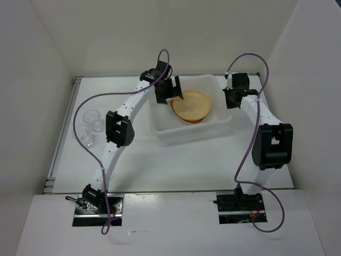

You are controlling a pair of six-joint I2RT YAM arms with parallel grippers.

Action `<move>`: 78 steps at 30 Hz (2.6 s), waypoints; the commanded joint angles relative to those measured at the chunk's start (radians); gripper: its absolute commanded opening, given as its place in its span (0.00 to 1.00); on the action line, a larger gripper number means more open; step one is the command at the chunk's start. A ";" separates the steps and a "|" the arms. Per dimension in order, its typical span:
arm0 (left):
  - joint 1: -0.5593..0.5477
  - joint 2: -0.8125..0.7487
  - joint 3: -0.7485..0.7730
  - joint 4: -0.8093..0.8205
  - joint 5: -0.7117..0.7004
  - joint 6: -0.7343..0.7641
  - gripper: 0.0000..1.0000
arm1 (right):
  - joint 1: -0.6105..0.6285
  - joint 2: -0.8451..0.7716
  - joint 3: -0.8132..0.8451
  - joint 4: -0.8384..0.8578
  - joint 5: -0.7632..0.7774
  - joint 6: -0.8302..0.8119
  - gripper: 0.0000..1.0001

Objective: Place the mixed dishes into the plastic bin

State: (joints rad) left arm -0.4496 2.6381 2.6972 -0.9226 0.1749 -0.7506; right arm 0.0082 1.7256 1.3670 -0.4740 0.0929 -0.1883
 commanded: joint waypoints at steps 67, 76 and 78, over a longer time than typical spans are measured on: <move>0.562 -0.652 -1.126 0.298 -0.261 0.343 0.08 | 0.161 -0.495 -0.387 -0.130 0.188 -0.022 0.98; 0.511 -0.985 -0.935 0.468 -0.366 0.088 0.00 | 0.161 -0.474 -0.405 -0.100 0.197 0.006 0.98; 0.477 -0.945 -0.917 0.690 -0.075 0.137 0.00 | 0.161 -0.474 -0.414 -0.100 0.197 0.006 0.98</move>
State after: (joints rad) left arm 0.0883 1.7844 1.6978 -0.5671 -0.1493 -0.5926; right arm 0.1738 1.2488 0.9676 -0.6029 0.2695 -0.2024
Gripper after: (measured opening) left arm 0.110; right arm 0.983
